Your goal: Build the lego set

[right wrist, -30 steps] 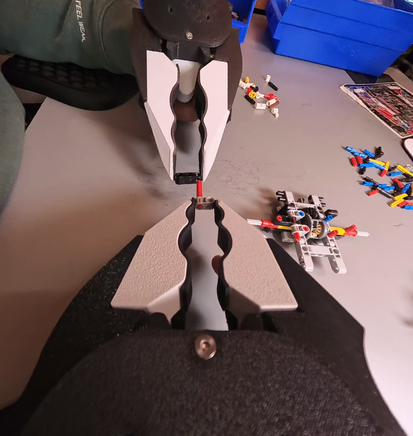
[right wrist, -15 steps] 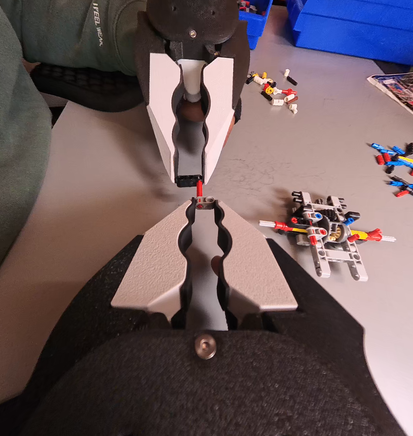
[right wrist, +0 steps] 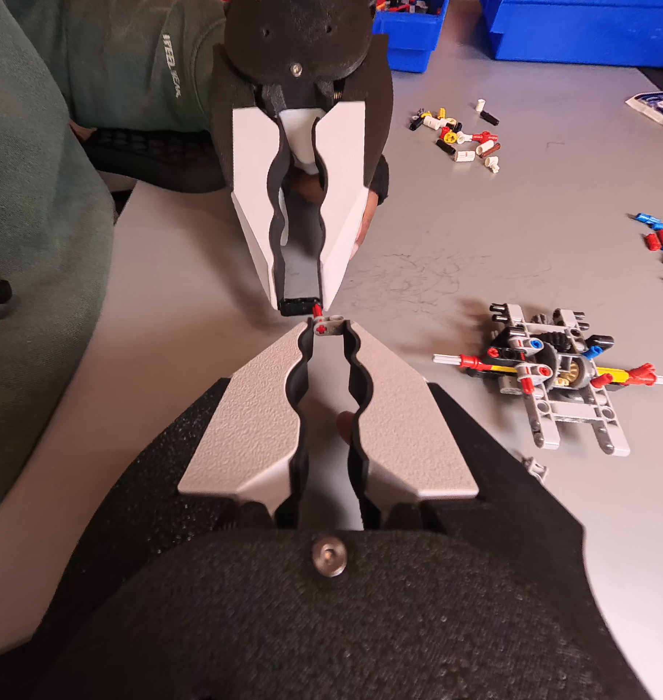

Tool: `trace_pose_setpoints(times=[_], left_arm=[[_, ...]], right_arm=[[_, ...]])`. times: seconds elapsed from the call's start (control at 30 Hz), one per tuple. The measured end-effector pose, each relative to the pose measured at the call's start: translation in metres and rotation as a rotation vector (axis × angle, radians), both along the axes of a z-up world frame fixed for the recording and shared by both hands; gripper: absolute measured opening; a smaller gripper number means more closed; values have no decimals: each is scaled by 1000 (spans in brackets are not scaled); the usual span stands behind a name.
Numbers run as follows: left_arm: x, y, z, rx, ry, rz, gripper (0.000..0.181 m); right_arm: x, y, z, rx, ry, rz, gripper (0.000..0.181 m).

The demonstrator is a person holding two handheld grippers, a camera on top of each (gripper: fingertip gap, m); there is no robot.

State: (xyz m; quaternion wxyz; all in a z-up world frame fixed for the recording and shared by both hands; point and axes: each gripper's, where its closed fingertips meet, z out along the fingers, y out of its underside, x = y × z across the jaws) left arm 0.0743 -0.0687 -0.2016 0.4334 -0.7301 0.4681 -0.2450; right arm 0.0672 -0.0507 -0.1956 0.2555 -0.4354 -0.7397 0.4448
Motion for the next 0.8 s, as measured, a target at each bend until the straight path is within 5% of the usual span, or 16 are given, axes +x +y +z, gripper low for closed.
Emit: trace_pose_setpoints(times=[0.13,0.23,0.33,0.8], left_arm=[[9,-3,-1,9,11,-23,19],[13,-1,5,42,-9,-19,0],[10,3,20,63,-64,15,0],[-19,28,10,-8,-95,213,7]], right_arm=[[-3,-8,9,-59,8,9,14],[-5,-3,17,-55,30,-29,2],[-4,5,18,-30,47,-61,2],[-11,27,23,-52,111,-166,3]])
